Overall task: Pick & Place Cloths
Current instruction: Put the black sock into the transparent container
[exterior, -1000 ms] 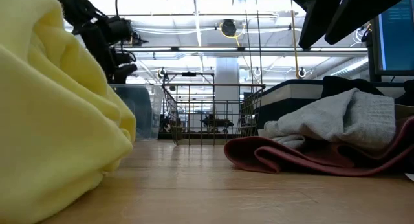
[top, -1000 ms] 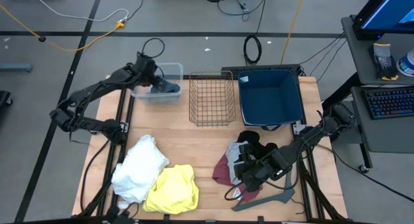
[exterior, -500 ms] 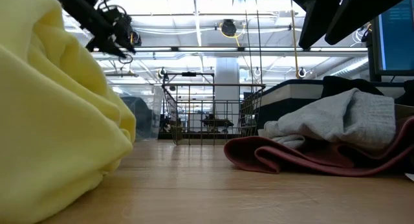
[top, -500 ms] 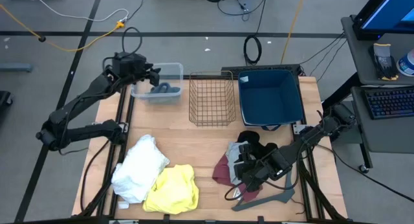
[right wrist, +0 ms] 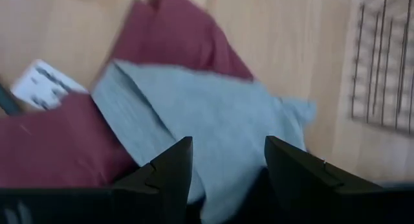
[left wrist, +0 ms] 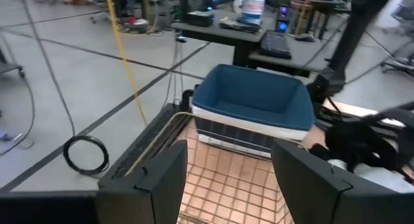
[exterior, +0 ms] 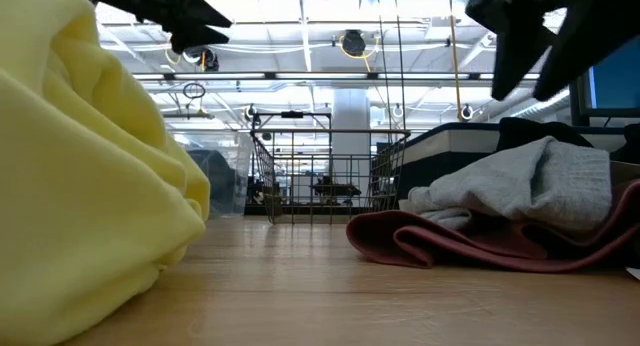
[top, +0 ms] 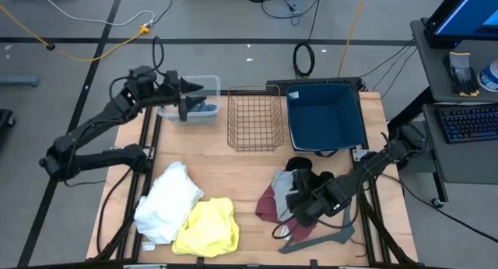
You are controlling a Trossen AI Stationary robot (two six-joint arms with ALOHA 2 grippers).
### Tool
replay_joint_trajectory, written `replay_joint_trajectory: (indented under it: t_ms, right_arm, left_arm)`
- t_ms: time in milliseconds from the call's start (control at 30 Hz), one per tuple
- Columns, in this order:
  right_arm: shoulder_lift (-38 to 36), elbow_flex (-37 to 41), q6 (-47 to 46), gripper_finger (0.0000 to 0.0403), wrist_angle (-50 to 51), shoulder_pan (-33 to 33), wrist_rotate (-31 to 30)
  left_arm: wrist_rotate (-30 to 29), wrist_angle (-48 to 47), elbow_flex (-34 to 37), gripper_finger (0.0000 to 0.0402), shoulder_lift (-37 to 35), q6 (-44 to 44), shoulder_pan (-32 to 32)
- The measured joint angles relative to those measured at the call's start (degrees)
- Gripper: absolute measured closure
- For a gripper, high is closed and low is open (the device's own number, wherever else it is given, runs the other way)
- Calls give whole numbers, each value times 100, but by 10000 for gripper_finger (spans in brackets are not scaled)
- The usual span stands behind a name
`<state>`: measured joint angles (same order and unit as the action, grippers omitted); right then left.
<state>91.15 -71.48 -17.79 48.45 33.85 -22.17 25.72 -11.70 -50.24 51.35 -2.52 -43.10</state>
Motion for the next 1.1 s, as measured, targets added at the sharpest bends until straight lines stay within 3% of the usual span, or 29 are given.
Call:
replay_joint_trajectory:
  t_ms: [433,867,1100]
  right_arm:
    - [0,0,-1565,218,1414,0,634]
    - [0,0,-1759,218,1916,2,1620]
    - [0,0,-1752,218,1963,2,1652]
  left_arm:
    - [-9,2,0,174,0,-77,154]
    - [-17,-2,0,174,0,-61,154]
    - [-18,-7,0,174,0,-42,154]
